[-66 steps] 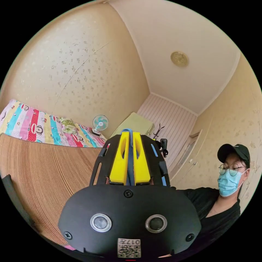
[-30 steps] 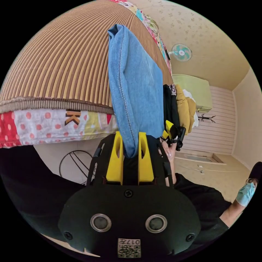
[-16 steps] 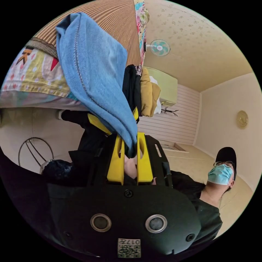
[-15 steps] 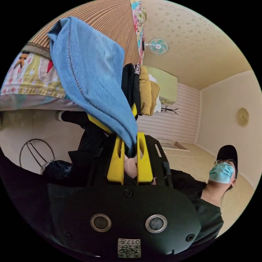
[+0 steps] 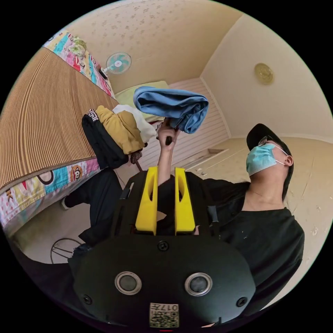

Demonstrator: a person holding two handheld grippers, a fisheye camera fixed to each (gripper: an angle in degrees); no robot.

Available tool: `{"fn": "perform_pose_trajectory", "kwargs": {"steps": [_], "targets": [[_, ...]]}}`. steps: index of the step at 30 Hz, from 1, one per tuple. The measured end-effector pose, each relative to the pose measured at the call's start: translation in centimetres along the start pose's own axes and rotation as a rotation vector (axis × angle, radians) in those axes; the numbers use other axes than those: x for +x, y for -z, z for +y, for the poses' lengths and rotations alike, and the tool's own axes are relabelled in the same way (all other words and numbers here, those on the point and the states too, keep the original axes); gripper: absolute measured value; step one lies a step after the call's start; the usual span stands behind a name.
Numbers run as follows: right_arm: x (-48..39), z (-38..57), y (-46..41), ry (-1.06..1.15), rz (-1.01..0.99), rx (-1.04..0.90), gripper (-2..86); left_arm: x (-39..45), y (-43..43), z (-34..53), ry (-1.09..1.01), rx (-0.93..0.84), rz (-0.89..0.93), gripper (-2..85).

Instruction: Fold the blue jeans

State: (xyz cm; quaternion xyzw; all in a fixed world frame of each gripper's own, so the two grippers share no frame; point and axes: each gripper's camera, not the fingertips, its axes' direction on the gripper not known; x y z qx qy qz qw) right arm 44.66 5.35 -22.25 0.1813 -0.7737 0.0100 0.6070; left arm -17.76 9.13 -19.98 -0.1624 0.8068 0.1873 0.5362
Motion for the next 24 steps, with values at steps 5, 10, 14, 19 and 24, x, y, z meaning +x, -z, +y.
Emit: {"fn": "perform_pose_trajectory", "kwargs": {"steps": [5, 10, 14, 19, 24], "targets": [[-1.6, -3.8, 9.4, -0.060, 0.571, 0.071, 10.2, -2.9, -2.0, 1.0, 0.065, -0.007, 0.021, 8.1], [-0.2, 7.6, 21.9, -0.384, 1.180, 0.405, 6.9, -6.9, -3.9, 1.3, 0.165, -0.002, -0.004, 9.5], [-3.0, 17.4, 19.2, -0.374, 1.325, 0.477, 3.8, -8.6, -3.3, 0.8, 0.214, 0.020, -0.155, 9.6], [-4.1, 26.6, 9.9, -0.308, 1.522, 0.366, 1.4, -8.3, 8.1, -3.1, 0.216, 0.261, -0.718, 10.0], [-3.6, 27.1, 3.3, -0.197, 1.644, 0.187, 0.5, -7.9, 20.2, -9.3, 0.271, 0.523, -1.584, 12.1]]}}
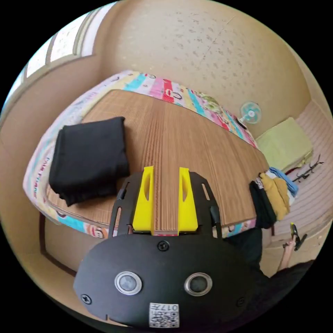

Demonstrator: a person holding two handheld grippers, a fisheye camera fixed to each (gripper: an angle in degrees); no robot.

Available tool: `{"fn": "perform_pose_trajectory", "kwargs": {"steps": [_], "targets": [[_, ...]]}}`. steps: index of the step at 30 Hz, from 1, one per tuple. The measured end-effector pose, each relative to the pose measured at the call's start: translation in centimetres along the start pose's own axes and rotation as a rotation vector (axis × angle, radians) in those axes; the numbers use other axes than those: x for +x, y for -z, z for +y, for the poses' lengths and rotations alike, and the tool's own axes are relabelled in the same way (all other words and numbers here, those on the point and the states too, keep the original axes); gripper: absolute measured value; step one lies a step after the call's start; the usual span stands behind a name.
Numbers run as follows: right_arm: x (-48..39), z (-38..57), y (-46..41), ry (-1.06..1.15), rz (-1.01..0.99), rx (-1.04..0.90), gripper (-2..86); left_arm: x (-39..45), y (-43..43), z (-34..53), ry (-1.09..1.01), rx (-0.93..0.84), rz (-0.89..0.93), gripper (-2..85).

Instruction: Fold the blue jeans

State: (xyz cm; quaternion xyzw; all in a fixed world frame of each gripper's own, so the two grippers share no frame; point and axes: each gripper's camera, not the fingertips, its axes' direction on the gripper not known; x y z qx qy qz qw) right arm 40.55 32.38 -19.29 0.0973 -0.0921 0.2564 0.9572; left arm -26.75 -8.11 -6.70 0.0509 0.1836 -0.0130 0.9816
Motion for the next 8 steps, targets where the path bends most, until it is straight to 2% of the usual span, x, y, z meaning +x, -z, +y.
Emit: {"fn": "perform_pose_trajectory", "kwargs": {"steps": [1, 2, 3, 5, 6, 7, 8], "targets": [[-1.3, 0.0, 0.3, 0.032, -0.003, 0.000, 0.5, -2.0, -1.2, -1.6, 0.068, 0.031, -0.102, 13.1], [-1.9, 0.0, 0.5, 0.049, -0.011, 0.001, 0.5, -3.1, -2.1, -2.2, 0.112, 0.015, -0.129, 13.7], [-3.0, 0.3, 0.9, 0.074, -0.031, 0.004, 0.4, -5.2, -4.7, -2.7, 0.215, -0.063, -0.121, 13.9], [-4.4, 1.2, 1.1, 0.119, -0.075, -0.003, 0.4, -7.5, -10.7, -1.3, 0.347, -0.274, 0.030, 13.3], [-5.1, 2.3, 0.8, 0.159, -0.120, -0.035, 0.4, -7.6, -12.8, 1.1, 0.376, -0.259, 0.031, 12.0], [-5.6, 3.7, 0.2, 0.169, -0.152, -0.077, 0.4, -6.3, -11.6, 3.4, 0.323, -0.099, -0.009, 10.0], [-5.8, 4.5, -0.1, 0.168, -0.162, -0.096, 0.4, -5.6, -11.2, 4.2, 0.318, -0.063, -0.017, 8.7]]}}
